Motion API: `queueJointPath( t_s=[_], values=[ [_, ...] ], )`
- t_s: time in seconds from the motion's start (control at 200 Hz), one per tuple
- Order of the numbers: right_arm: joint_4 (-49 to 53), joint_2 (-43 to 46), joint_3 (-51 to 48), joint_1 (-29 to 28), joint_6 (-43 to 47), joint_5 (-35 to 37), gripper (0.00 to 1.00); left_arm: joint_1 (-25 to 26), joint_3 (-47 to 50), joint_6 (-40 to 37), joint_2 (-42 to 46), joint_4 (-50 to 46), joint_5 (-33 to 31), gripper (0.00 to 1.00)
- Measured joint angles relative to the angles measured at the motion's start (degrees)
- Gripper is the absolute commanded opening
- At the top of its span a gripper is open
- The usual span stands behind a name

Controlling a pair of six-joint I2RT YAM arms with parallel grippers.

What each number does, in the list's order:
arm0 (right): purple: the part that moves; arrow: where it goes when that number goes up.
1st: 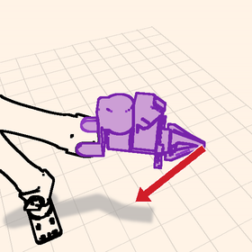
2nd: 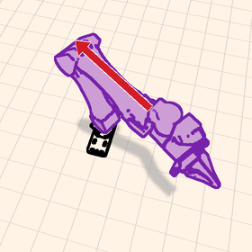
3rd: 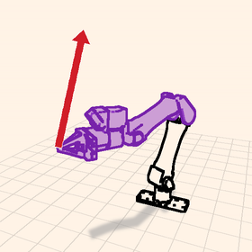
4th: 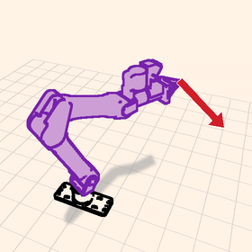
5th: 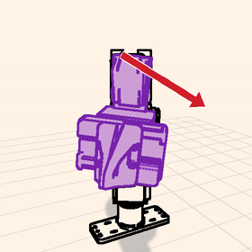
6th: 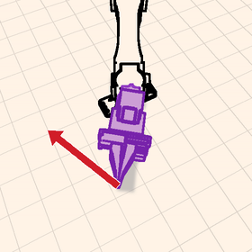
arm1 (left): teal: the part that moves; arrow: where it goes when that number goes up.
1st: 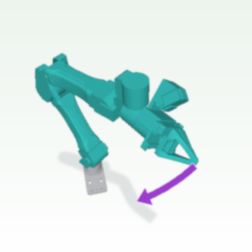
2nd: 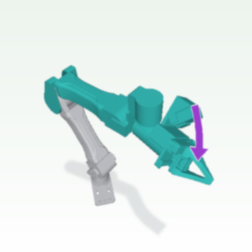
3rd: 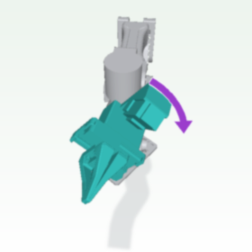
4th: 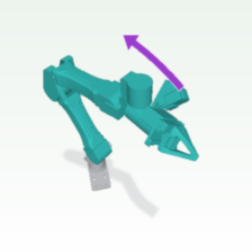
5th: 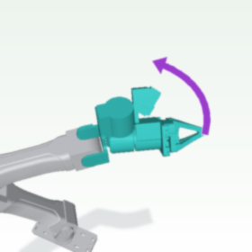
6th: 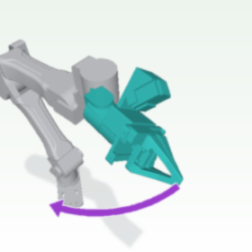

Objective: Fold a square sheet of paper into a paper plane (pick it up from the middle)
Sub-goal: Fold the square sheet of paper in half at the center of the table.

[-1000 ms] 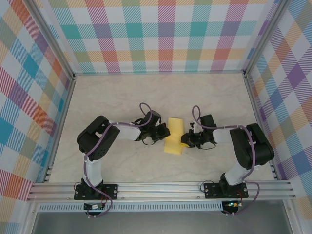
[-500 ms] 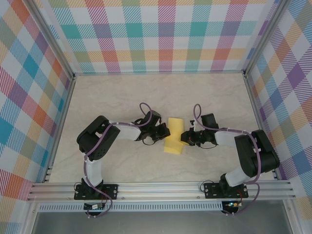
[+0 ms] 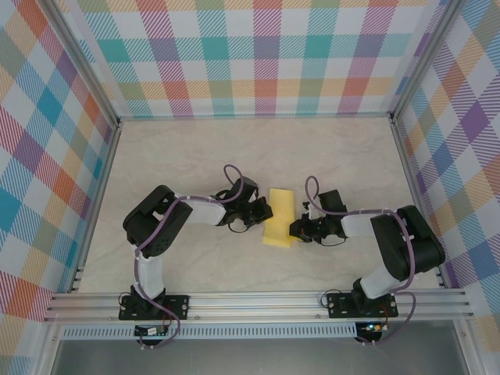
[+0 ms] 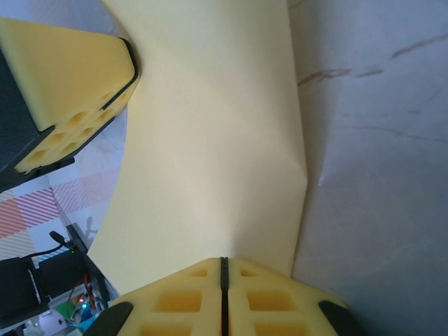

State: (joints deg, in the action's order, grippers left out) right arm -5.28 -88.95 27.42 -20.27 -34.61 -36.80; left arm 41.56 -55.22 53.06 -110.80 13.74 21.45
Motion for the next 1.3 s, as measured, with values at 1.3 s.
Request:
queueJointPath(
  t_s=[1.3],
  values=[
    [-1.49, 5.75, -5.66, -3.85, -0.46, 0.48, 0.1, 0.0, 0.33, 0.02, 0.02, 0.63, 0.09, 0.0]
  ],
)
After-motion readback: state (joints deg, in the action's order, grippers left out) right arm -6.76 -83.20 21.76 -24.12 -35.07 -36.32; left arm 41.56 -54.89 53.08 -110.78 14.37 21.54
